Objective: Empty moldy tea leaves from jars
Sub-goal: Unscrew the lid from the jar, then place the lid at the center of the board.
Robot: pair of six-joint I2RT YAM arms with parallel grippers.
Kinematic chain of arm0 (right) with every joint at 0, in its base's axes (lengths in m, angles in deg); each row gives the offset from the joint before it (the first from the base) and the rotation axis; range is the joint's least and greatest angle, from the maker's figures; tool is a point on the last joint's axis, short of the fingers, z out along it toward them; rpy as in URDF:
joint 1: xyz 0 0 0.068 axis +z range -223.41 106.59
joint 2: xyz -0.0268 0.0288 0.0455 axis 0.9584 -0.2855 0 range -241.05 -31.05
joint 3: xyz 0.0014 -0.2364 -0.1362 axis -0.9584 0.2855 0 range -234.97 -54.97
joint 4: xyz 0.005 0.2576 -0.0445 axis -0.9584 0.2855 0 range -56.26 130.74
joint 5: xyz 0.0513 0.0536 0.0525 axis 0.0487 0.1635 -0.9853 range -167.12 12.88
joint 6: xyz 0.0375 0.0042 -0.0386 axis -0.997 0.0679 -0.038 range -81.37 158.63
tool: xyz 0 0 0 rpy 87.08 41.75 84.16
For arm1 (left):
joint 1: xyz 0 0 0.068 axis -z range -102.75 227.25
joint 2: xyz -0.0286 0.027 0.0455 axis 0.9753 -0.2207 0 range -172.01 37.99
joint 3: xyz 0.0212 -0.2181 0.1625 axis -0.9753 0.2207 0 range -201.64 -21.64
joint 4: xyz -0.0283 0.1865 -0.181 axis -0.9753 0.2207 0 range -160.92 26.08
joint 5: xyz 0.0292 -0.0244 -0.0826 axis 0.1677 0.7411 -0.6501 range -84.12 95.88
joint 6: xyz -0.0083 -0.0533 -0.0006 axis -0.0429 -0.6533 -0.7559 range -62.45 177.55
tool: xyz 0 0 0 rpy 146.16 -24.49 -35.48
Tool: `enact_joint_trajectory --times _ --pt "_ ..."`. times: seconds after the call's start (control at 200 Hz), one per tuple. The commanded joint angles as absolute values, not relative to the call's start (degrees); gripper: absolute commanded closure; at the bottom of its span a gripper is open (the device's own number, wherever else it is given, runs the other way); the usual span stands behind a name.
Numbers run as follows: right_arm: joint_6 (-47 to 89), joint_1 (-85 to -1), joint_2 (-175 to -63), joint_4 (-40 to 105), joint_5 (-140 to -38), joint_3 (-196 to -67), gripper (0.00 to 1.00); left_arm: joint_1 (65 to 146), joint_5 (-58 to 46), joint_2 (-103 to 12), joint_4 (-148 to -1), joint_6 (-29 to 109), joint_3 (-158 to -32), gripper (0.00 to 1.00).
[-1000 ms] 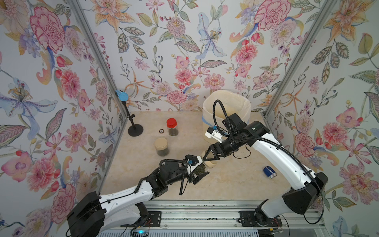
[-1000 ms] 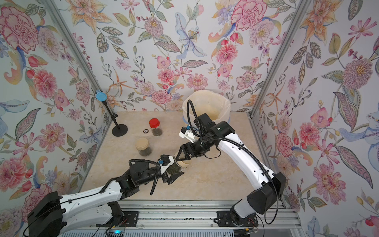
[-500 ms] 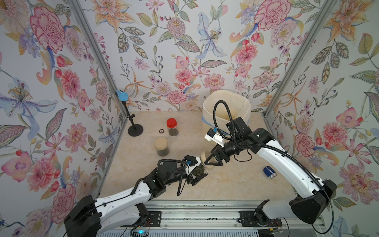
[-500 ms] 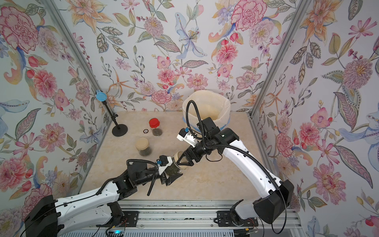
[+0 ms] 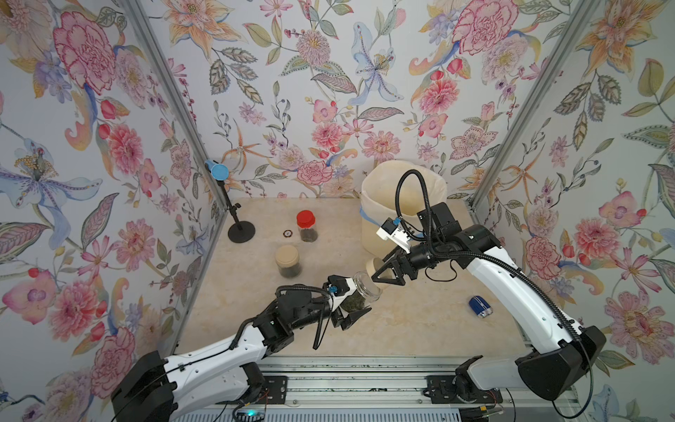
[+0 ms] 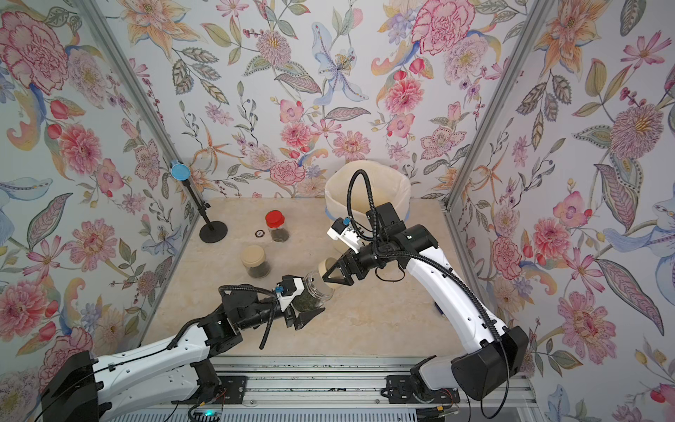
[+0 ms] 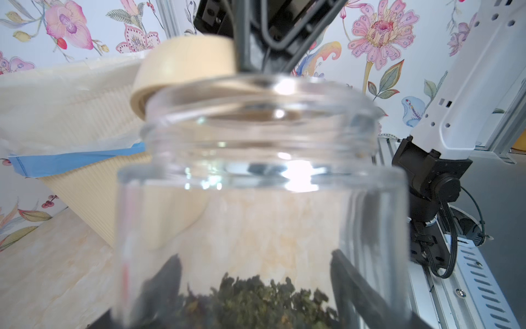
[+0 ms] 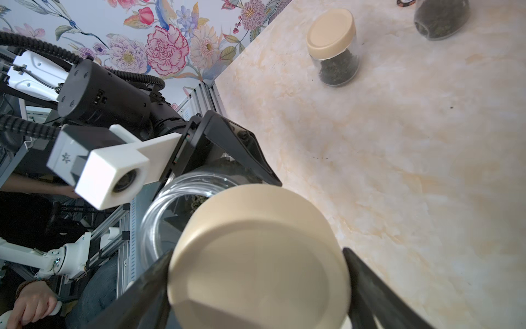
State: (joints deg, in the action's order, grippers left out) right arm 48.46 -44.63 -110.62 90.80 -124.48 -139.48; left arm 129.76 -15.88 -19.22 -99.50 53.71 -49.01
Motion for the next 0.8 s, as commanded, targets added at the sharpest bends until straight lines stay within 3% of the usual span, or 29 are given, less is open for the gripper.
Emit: enact_joint_trajectory --times 0.0,0.255,0.585,0.796 --pt "49.2 -45.4 -108.7 90.1 -124.9 -137.8 0.21 130.0 -17.3 -17.6 -106.9 54.6 -49.8 0.35" --pt "44.9 -53.5 -101.1 89.9 -126.4 -137.1 0.21 130.0 -17.6 -18.6 -108.1 54.6 -49.5 0.35" --pt "29.8 -73.4 -85.3 89.7 -106.7 -120.4 0.21 130.0 -17.5 -18.7 -111.4 54.0 -49.9 0.35" --pt "29.6 -84.7 -93.7 85.8 -92.0 -116.1 0.21 130.1 -16.9 -16.4 -112.5 53.2 -49.3 0.34"
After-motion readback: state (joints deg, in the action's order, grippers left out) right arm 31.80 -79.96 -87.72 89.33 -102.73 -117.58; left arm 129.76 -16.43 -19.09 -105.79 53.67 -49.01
